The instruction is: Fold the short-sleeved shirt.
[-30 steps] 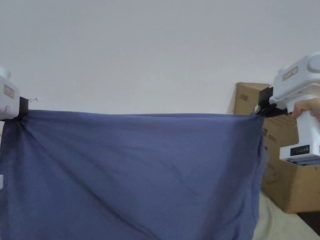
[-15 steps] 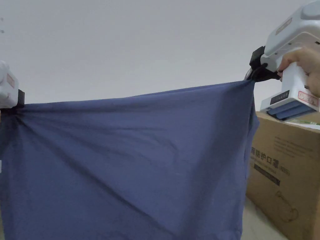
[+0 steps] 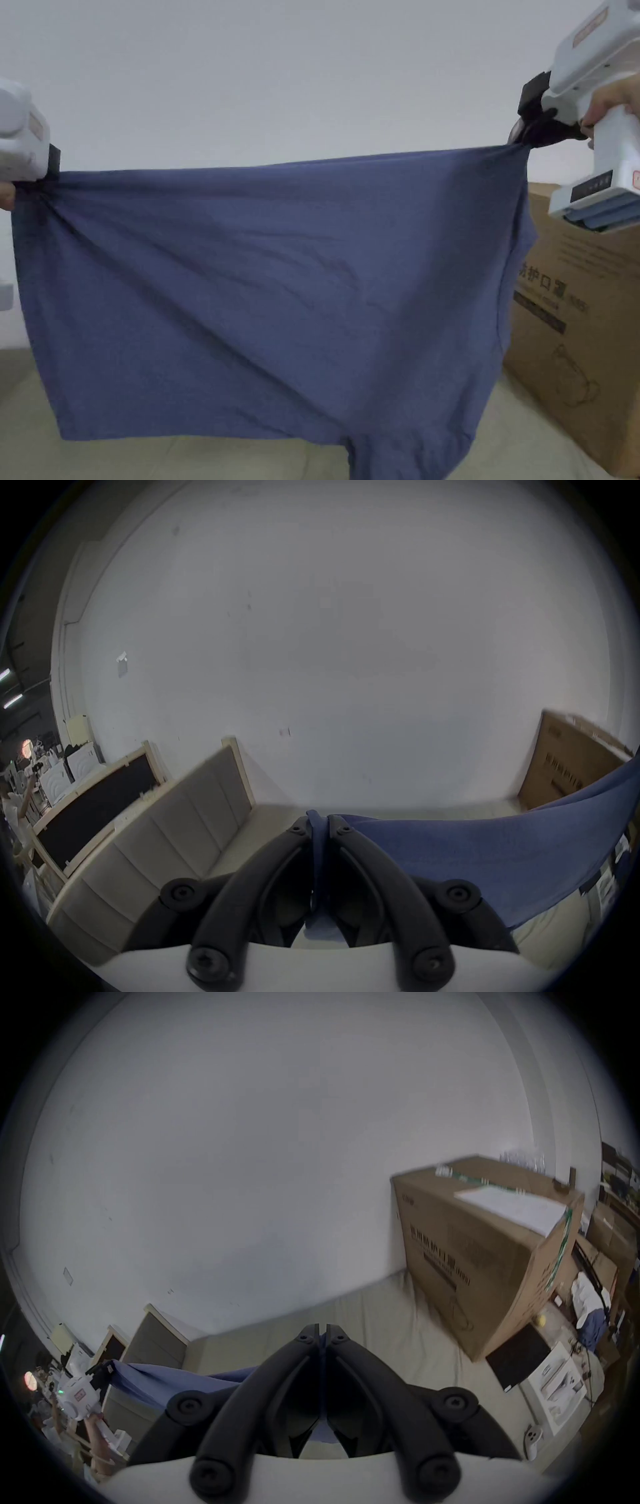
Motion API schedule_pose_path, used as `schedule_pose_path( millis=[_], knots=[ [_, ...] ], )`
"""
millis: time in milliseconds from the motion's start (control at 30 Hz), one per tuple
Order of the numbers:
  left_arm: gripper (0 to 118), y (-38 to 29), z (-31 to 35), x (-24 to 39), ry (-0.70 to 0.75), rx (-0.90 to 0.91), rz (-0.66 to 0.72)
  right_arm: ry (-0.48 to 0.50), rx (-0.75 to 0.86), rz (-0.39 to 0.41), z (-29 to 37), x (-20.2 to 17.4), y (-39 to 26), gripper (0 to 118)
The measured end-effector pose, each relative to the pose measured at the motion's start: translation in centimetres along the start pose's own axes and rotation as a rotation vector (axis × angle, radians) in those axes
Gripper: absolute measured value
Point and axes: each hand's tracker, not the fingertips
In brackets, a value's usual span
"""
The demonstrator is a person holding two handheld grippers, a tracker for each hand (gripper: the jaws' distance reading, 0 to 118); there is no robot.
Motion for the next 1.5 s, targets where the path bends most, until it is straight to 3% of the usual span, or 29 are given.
schedule_pose_path(
  millis=[433, 533, 667, 833, 967, 1133, 1267, 1400, 1500],
  knots=[
    [6, -28.5, -14.4, 5.1, 0.019, -0.548, -0.070, -0.198, -0.464, -0.030, -23.2, 10.0, -22.4, 1],
    [6, -33.6, -14.9, 4.9, 0.011, -0.634, -0.072, -0.238, -0.552, -0.078, -25.4, 12.5, -27.7, 1],
    [6, -36.7, -13.2, 3.6, -0.007, -0.652, -0.083, -0.213, -0.588, -0.073, -25.3, 14.6, -31.0, 1],
    [6, -36.7, -6.9, -0.1, -0.084, -0.583, 0.044, -0.087, -0.531, -0.029, -17.6, 15.0, -32.2, 1],
    [6, -37.9, 1.1, -2.9, -0.128, -0.551, 0.045, -0.065, -0.512, 0.050, -9.0, 15.1, -35.0, 1],
    [6, -41.9, 10.1, -5.5, -0.128, -0.590, 0.040, -0.072, -0.546, 0.008, -0.4, 17.1, -40.8, 1],
    [6, -44.9, 15.3, -6.9, -0.152, -0.626, 0.031, -0.103, -0.598, 0.046, 4.8, 18.1, -45.8, 1],
    [6, -47.1, 19.4, -7.3, -0.133, -0.619, -0.074, -0.106, -0.629, -0.026, 8.4, 19.8, -49.8, 1],
    [6, -49.3, 20.6, -8.4, -0.142, -0.633, -0.103, -0.099, -0.636, -0.031, 10.8, 20.6, -51.9, 1]
  ],
)
